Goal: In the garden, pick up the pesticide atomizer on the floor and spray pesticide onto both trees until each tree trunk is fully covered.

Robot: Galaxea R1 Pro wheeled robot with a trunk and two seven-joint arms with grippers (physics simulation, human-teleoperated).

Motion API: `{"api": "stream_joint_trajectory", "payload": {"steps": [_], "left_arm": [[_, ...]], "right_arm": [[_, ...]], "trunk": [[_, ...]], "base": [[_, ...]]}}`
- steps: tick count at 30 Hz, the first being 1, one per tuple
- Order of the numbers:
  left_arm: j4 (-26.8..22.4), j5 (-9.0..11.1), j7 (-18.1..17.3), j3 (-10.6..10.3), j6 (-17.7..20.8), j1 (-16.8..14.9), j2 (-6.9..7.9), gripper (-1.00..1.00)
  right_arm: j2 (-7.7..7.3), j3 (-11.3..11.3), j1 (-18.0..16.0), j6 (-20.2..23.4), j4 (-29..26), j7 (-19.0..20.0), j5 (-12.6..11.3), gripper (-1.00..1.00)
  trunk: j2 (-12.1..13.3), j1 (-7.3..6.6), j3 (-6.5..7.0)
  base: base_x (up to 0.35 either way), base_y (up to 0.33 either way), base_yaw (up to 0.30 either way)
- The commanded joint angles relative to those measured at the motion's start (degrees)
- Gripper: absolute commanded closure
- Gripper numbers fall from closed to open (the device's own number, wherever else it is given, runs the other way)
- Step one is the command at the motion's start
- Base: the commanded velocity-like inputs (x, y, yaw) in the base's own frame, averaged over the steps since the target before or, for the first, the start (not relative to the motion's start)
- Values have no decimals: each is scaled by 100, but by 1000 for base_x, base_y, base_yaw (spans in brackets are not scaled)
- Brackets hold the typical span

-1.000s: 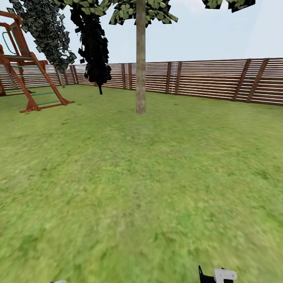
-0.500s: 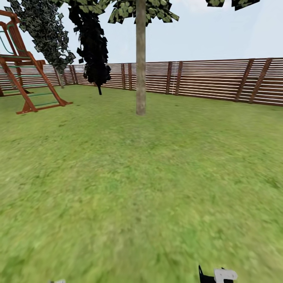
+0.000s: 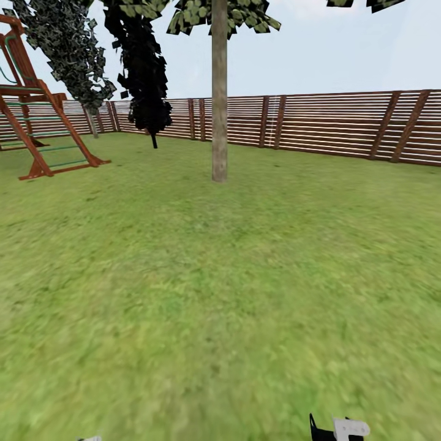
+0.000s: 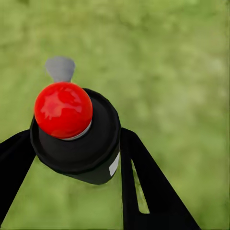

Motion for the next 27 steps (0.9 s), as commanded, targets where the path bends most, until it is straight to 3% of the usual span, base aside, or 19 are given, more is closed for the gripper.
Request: {"api": "stream_joint_trajectory", "payload": {"steps": [1, 21, 27], "left_arm": [[1, 2, 0, 1, 0, -1, 0, 100], [0, 2, 0, -1, 0, -1, 0, 100], [1, 2, 0, -5, 0, -1, 0, 100]], "right_arm": [[0, 0, 0, 0, 0, 0, 0, -100], [8, 0, 0, 2, 12, -3, -6, -100], [34, -8, 0, 9, 906, -25, -30, -100]], "trunk": [[0, 0, 0], [0, 0, 0], [0, 0, 0]], "base": [[344, 0, 0], [344, 0, 0], [344, 0, 0]]}}
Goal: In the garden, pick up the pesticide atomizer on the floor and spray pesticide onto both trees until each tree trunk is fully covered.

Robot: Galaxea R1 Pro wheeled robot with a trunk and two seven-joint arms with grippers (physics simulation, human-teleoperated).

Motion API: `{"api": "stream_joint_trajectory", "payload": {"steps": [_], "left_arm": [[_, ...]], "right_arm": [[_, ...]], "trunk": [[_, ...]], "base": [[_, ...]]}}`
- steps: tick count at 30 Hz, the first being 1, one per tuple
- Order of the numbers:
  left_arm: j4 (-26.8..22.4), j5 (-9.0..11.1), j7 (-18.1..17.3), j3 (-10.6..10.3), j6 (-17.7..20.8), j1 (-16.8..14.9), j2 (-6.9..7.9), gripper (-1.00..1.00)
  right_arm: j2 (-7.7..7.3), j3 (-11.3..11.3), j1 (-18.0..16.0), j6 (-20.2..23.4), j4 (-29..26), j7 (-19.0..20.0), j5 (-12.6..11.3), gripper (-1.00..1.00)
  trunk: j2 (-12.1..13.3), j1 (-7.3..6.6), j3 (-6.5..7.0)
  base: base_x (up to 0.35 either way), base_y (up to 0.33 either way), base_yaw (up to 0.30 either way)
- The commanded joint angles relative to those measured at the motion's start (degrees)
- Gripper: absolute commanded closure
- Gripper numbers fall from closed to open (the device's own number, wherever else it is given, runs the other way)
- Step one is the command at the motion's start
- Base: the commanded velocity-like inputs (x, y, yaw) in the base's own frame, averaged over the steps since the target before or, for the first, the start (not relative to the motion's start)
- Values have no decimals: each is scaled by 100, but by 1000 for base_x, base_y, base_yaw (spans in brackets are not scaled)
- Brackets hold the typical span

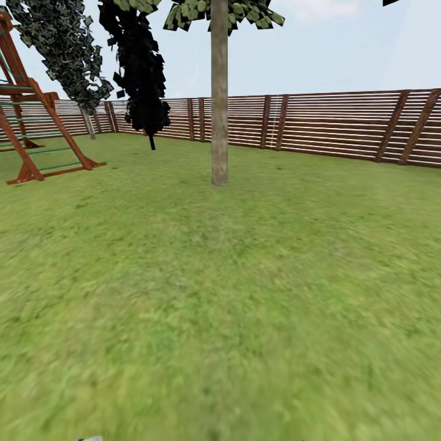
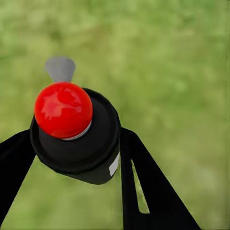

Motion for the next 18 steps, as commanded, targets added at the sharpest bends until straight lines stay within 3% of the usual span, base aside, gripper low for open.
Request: {"api": "stream_joint_trajectory", "payload": {"steps": [1, 18], "left_arm": [[0, 2, 0, 0, 0, 0, 0, 100], [5, 2, -3, -2, 0, 0, 0, 100]], "right_arm": [[3, -4, -1, 0, 34, -1, -4, -100], [-7, -4, 2, 35, 248, -10, 1, -100]], "trunk": [[0, 0, 0], [0, 0, 0]], "base": [[344, 0, 0], [344, 0, 0]]}}
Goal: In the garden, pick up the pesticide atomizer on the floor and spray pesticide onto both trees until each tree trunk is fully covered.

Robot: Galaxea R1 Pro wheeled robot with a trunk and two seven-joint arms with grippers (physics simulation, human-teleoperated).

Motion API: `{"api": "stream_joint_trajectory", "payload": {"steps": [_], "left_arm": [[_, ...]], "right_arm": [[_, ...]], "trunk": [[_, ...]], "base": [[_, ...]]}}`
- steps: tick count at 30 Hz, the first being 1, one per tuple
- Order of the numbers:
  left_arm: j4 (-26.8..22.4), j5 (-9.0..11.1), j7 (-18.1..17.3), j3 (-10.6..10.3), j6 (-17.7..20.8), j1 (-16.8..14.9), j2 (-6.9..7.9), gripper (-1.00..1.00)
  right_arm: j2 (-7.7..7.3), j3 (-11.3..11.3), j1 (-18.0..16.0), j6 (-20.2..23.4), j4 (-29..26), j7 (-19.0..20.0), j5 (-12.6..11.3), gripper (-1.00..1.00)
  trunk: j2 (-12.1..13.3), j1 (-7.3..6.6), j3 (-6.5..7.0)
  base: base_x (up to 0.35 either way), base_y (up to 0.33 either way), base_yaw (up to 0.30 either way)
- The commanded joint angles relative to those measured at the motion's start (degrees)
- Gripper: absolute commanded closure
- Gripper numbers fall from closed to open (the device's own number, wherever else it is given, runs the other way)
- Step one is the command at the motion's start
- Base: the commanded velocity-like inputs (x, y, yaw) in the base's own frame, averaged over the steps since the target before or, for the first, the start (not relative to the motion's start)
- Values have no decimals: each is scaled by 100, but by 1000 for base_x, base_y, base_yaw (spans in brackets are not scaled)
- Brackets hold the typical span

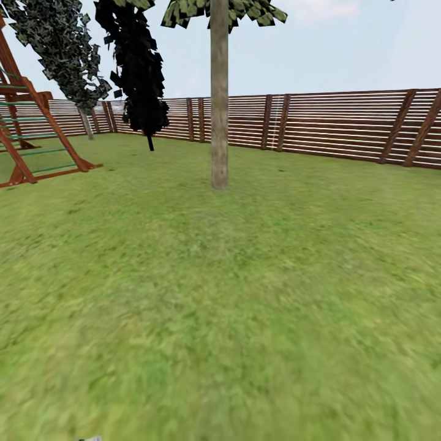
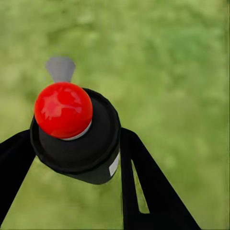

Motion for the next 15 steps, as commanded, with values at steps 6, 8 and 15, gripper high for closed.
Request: {"api": "stream_joint_trajectory", "payload": {"steps": [6, 8, 15], "left_arm": [[-4, 0, -7, -7, -8, 0, 0, 100], [-4, -2, -7, -8, -8, 0, 0, 100], [-2, 0, -7, -7, 0, 0, 0, 100]], "right_arm": [[0, 0, 3, 0, 0, 0, 0, -100], [0, 0, 1, 0, 0, 0, 0, -100], [0, 0, 2, 0, 0, 0, 0, -100]], "trunk": [[0, 0, 0], [0, 0, 0], [0, 0, 0]], "base": [[344, 0, 0], [344, 0, 0], [344, 0, 0]]}}
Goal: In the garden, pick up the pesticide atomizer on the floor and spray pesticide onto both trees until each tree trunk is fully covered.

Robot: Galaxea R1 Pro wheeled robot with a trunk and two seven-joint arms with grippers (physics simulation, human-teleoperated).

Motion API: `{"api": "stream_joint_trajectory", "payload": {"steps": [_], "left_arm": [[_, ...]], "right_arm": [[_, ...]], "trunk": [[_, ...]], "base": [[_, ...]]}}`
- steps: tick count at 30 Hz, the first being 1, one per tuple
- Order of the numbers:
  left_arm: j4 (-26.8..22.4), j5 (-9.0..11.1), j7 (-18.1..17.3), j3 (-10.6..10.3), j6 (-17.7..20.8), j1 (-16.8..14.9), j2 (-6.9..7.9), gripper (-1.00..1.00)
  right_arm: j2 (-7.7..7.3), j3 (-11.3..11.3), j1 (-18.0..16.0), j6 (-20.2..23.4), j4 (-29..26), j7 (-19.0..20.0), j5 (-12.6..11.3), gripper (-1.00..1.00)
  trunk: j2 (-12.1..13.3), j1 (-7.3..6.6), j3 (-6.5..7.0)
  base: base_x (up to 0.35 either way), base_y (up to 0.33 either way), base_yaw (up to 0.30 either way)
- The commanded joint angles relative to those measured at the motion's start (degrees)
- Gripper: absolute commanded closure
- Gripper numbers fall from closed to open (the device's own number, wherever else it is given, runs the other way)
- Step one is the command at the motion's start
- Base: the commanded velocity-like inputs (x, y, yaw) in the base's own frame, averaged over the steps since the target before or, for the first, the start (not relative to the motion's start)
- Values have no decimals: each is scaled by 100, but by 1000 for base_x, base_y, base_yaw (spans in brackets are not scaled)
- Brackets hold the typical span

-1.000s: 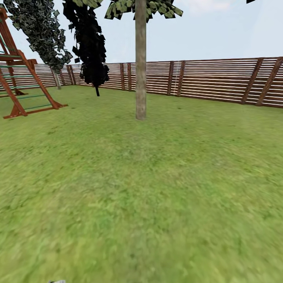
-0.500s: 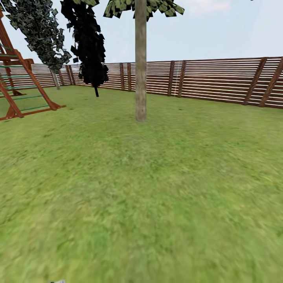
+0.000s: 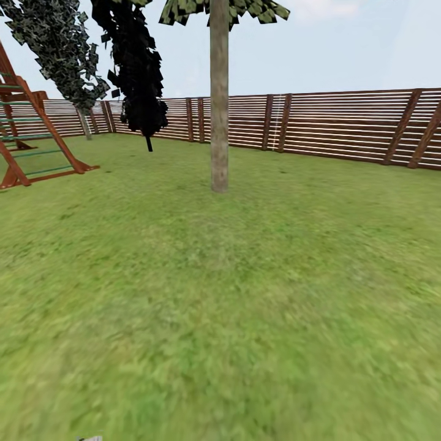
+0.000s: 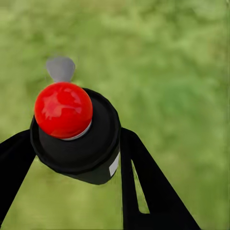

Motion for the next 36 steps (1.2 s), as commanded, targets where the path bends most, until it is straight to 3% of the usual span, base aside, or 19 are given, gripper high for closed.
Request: {"api": "stream_joint_trajectory", "payload": {"steps": [1, 36], "left_arm": [[-1, 3, 0, 0, 0, 2, 0, 100], [-1, 4, 0, 8, 0, 0, 0, 100]], "right_arm": [[0, 0, 2, 0, 0, 0, 0, -100], [0, 0, 1, 0, 0, 0, 0, -100]], "trunk": [[0, 0, 0], [0, 0, 0]], "base": [[344, 0, 0], [344, 0, 0]]}}
